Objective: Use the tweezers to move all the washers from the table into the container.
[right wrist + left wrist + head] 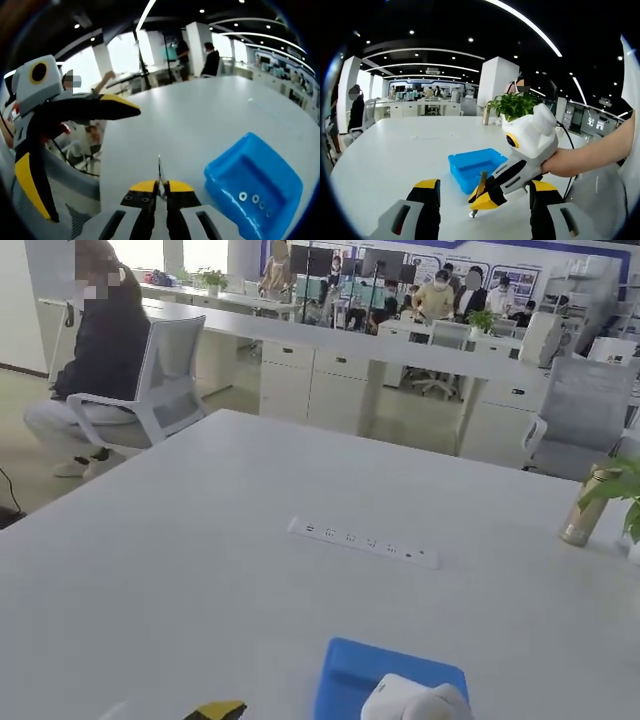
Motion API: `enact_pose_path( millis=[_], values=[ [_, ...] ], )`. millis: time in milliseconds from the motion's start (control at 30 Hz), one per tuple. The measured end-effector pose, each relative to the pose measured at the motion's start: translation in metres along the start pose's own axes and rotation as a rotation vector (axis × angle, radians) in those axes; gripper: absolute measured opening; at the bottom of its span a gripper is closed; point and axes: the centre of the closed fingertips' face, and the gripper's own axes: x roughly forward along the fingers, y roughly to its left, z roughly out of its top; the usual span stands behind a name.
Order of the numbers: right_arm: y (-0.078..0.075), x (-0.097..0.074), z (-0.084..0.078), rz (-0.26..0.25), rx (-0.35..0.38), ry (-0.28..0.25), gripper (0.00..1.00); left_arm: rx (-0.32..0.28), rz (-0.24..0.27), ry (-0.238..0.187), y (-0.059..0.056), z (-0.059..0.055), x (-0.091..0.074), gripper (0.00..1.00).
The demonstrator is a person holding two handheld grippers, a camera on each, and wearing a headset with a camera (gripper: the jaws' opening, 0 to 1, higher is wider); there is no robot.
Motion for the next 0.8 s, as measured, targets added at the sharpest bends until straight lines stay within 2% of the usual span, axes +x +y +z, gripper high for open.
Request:
enact_pose_path(
  millis=[67,200,300,400,633,800],
  values=[
    [0.002,0.0,0.0,0.023,0.063,-0.017,0.03,0.004,0.0,0.005,0.0,-0.001,0.0,0.73],
    [0.0,-0.002,0.001,0.018,0.069,-0.01,0.03,0.008,0.006,0.007,0.001,-0.001,0.0,0.72],
    [0.0,-0.008,0.008,0.017,0.081,-0.029,0.03,0.008,0.015,0.004,0.003,-0.001,-0.001,0.71],
    [-0.004,-0.015,0.013,0.003,0.083,-0.043,0.03,0.014,0.026,0.02,0.006,-0.004,-0.002,0.69],
    [-0.01,-0.037,0.036,-0.032,0.111,-0.124,0.03,0.023,0.024,0.026,0.006,-0.005,-0.001,0.68],
    [-0.021,-0.055,0.054,-0.056,0.123,-0.189,0.03,0.031,0.017,0.034,0.006,-0.007,0.0,0.67]
  ],
)
